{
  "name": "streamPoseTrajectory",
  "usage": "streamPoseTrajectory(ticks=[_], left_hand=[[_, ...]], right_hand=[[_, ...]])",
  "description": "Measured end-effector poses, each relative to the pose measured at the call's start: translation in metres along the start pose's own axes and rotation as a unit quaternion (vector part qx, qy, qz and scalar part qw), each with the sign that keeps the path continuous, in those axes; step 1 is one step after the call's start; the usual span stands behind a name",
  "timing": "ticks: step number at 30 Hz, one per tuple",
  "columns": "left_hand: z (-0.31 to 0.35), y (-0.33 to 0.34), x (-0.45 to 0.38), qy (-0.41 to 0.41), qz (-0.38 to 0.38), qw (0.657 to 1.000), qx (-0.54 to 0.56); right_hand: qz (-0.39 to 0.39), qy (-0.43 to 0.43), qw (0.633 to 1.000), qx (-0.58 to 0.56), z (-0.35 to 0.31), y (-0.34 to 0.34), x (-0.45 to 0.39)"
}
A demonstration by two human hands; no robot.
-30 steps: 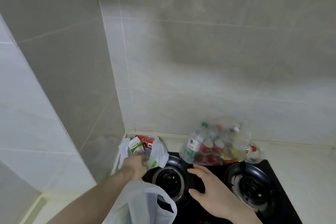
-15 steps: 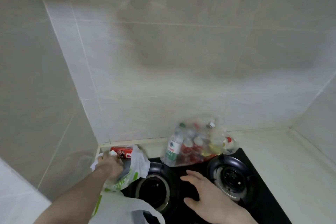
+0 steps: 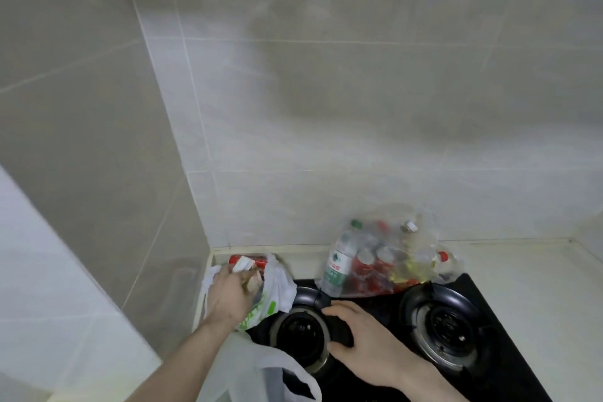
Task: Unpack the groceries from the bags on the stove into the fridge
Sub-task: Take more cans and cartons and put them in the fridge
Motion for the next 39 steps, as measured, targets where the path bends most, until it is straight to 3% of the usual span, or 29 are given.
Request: streamPoseTrajectory(ticks=[3,5,7,11,14,17,19,21,24,30,35,39], left_hand=[[0.021,-0.036,0.016,0.047,0.094,0.986,0.128],[0.038,-0.061,0.028,0.072,0.089,0.965,0.235],[0.061,-0.08,0.04,0.12,0.015,0.936,0.331],[0.109,-0.095,0.062,0.245,-0.14,0.874,0.396],[0.11,-0.073,0.05,0.202,-0.242,0.835,0.45],[0.076,-0.032,0.003,0.017,-0.223,0.853,0.471],[0.03,0.022,-0.047,-0.062,-0.186,0.878,0.437],[-0.003,0.068,-0.087,-0.066,-0.178,0.917,0.35],[-0.006,0.044,-0.075,-0.05,-0.145,0.969,0.193],[-0.028,0.075,-0.102,-0.092,-0.165,0.965,0.184],[-0.031,0.088,-0.121,-0.151,-0.166,0.941,0.253],[-0.036,0.102,-0.126,-0.177,-0.216,0.919,0.279]], right_hand=[[0.014,0.006,0.999,-0.033,-0.007,0.002,-0.014],[0.03,0.003,0.998,-0.061,-0.012,0.001,-0.023],[0.047,-0.008,0.994,-0.098,-0.019,0.0,-0.029],[0.08,0.013,0.977,-0.199,-0.013,-0.002,-0.031],[0.099,0.056,0.967,-0.226,0.008,-0.001,-0.025],[0.128,0.099,0.958,-0.238,0.032,-0.002,-0.012],[0.152,0.112,0.951,-0.247,0.043,-0.007,-0.004],[0.168,0.117,0.948,-0.245,0.05,-0.012,0.003],[0.19,0.122,0.946,-0.233,0.055,-0.021,0.008],[0.185,0.118,0.954,-0.203,0.048,-0.032,-0.002],[0.193,0.117,0.954,-0.199,0.043,-0.035,-0.009],[0.194,0.116,0.954,-0.197,0.04,-0.037,-0.013]])
Point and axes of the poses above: each hand's wrist, its own x-axis away from the middle knuckle, its own y-axis out of the palm, z = x × y, the point moved 7 cm from there along -x, towards the middle knuckle, and after that the axes turned 15 degrees about -x, right-handed, at the moved point
